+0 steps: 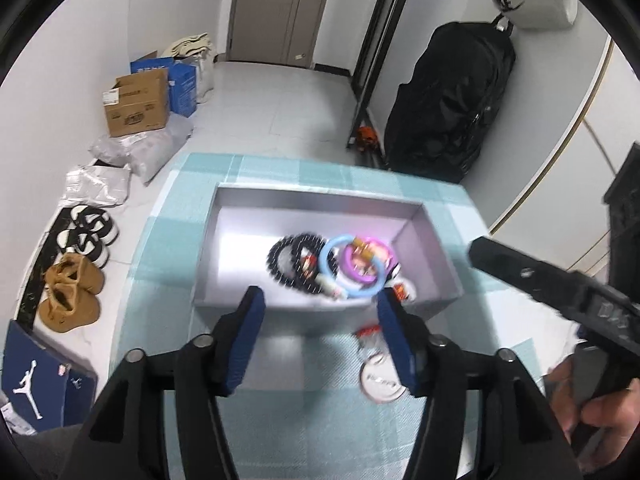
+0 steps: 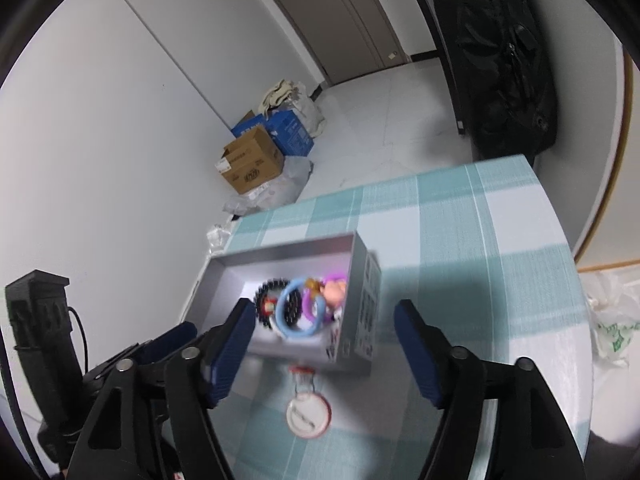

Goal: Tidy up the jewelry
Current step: 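Lift both tools out of the box over the remaining items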

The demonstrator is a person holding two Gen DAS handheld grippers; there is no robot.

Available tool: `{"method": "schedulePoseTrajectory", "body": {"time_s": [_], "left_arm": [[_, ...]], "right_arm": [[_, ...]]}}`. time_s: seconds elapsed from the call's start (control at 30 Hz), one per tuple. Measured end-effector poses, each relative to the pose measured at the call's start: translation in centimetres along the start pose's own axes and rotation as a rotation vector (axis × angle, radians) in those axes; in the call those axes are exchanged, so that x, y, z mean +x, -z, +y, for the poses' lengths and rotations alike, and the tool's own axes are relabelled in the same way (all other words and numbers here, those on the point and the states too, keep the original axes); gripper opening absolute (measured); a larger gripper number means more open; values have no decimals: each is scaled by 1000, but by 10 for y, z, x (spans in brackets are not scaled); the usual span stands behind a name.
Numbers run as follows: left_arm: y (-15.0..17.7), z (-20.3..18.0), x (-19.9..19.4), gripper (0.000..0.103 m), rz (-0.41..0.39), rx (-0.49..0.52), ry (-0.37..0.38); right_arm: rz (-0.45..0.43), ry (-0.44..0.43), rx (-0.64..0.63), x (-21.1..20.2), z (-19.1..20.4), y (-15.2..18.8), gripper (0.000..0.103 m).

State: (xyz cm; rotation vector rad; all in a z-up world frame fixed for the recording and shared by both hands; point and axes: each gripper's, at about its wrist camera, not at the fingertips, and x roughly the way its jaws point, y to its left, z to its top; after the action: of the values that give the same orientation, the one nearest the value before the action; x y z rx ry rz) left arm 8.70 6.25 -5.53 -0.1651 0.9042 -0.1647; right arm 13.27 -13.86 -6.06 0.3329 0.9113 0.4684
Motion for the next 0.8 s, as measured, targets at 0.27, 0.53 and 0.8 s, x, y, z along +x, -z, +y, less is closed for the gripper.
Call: {"method": "schedulePoseTrajectory", "body": {"time_s": [0.27,0.53,0.8], "left_arm": [[22,-9,-8,69,-14,28,-40],[33,-23,5,80,40,107,-9],[45,-51,40,80,157,256,-114]], "right_arm": [[-60,35,-33,-32,1,15,88],[-51,66,-19,-50,-16,28,96],[-6,89,-13,-48,-28,35,96]]}}
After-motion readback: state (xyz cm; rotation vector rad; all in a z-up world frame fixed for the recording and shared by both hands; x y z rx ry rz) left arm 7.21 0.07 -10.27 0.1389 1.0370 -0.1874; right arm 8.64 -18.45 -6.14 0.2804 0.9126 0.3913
